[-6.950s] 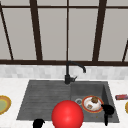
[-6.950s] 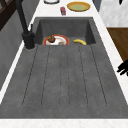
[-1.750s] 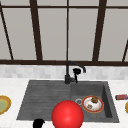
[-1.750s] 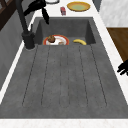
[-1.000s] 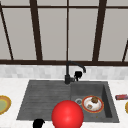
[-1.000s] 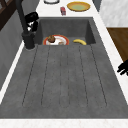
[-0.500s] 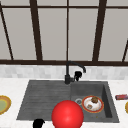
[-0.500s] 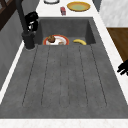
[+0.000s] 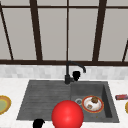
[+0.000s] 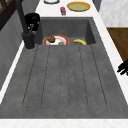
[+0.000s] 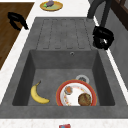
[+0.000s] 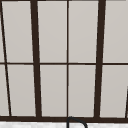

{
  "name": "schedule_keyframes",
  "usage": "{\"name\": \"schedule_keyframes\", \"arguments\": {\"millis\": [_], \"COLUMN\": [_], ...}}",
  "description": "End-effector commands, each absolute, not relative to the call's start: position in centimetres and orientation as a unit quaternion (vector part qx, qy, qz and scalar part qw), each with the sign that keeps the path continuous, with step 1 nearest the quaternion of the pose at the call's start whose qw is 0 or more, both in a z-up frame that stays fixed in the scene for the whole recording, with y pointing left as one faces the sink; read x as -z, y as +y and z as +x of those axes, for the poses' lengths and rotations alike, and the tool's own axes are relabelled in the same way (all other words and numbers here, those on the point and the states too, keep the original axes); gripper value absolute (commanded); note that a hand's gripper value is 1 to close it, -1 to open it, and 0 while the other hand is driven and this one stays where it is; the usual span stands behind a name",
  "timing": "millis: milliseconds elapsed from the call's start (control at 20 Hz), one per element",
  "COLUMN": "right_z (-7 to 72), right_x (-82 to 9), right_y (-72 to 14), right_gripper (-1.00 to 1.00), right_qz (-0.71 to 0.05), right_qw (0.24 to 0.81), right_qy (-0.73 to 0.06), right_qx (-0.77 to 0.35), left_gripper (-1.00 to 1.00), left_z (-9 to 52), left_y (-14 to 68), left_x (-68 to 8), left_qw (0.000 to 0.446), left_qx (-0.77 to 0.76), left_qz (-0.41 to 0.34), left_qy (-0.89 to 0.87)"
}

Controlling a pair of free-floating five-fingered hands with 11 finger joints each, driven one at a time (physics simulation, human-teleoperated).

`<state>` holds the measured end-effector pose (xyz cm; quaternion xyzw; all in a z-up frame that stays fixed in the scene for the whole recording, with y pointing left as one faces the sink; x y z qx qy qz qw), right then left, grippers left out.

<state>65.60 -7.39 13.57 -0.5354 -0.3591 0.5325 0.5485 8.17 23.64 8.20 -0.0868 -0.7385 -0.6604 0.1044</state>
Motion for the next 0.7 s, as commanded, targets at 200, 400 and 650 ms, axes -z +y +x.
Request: {"name": "schedule_keyframes", "arguments": {"millis": [200,400,650], "right_z": [65.0,64.3,64.3], "right_x": [-16.0,-15.2,-14.4], "right_y": [-2.7,-1.2,0.3], "right_gripper": [1.00,1.00,1.00], "right_qz": [-0.599,-0.661,-0.704], "right_qw": [0.502,0.493,0.441], "right_qy": [-0.313,-0.273,-0.190], "right_qx": [-0.540,-0.496,-0.524], "left_gripper": [0.00,0.00,0.00], "left_z": [8.2,8.2,8.2], "left_y": [23.6,23.6,23.6], "left_x": [-8.2,-8.2,-8.2], "left_qw": [0.104,0.104,0.104], "left_qx": [0.660,0.660,0.660], "left_qz": [-0.087,-0.087,-0.087], "left_qy": [-0.739,-0.739,-0.739]}}
